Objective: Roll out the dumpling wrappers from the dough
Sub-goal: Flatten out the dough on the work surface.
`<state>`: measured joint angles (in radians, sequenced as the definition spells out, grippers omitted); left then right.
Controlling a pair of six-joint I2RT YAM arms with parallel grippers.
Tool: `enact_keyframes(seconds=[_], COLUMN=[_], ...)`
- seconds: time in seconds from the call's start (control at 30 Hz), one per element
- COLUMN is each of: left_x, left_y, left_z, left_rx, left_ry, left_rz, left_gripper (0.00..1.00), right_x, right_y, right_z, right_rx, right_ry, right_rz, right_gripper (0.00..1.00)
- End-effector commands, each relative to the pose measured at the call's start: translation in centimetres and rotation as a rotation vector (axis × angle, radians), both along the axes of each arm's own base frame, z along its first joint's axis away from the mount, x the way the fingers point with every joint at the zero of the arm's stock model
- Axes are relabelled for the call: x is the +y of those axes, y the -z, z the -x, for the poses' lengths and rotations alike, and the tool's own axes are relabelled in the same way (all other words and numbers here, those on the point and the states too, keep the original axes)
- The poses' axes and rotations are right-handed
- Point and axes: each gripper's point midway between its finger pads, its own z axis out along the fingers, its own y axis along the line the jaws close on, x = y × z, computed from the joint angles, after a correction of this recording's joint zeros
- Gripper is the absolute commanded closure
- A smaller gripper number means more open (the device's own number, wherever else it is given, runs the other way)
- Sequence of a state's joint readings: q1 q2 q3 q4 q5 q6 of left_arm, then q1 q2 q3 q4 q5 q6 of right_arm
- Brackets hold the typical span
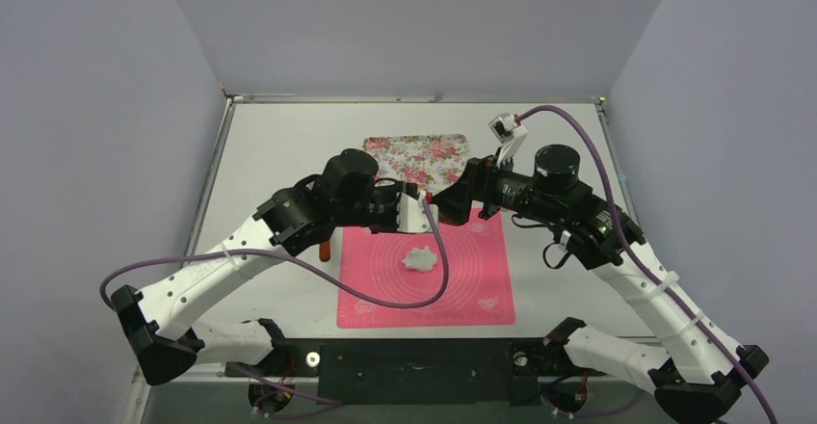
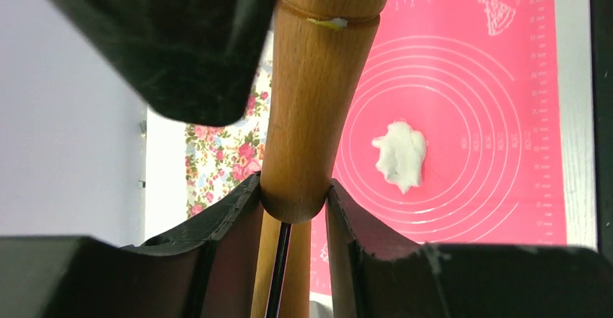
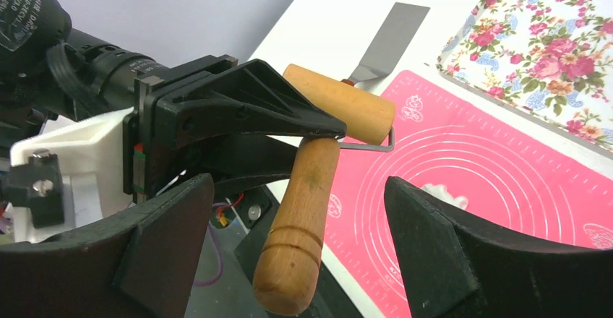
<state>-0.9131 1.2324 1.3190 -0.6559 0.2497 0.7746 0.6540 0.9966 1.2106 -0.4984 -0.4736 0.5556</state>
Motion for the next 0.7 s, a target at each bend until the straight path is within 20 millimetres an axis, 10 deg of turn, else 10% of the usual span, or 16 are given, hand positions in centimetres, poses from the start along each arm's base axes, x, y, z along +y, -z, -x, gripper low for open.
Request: enact_keyframes(seconds=[0.0, 0.27, 0.67], left_x=[-1.3, -1.0, -1.5], left_y=[-5.3, -6.3, -9.4], left_z=[-0.7, -0.8, 0.9], left_rx=[0.003, 0.141, 0.243], left_ry=[-0.048, -0.088, -0.04], left_rz=[0.221, 0.316, 0.436], left_gripper=[1.0, 1.0, 1.0], right_x=[-0.6, -4.7, -2.5], right_y=[-2.1, -9.1, -9.8], right_z=[-0.9, -0.4, 2.2], right_rx=[-0.102, -0.396, -0.6], right_ry=[0.03, 0.127, -0.095], right_rz=[-0.004, -0.026, -0.13], right_gripper=[0.16, 0.08, 0.09])
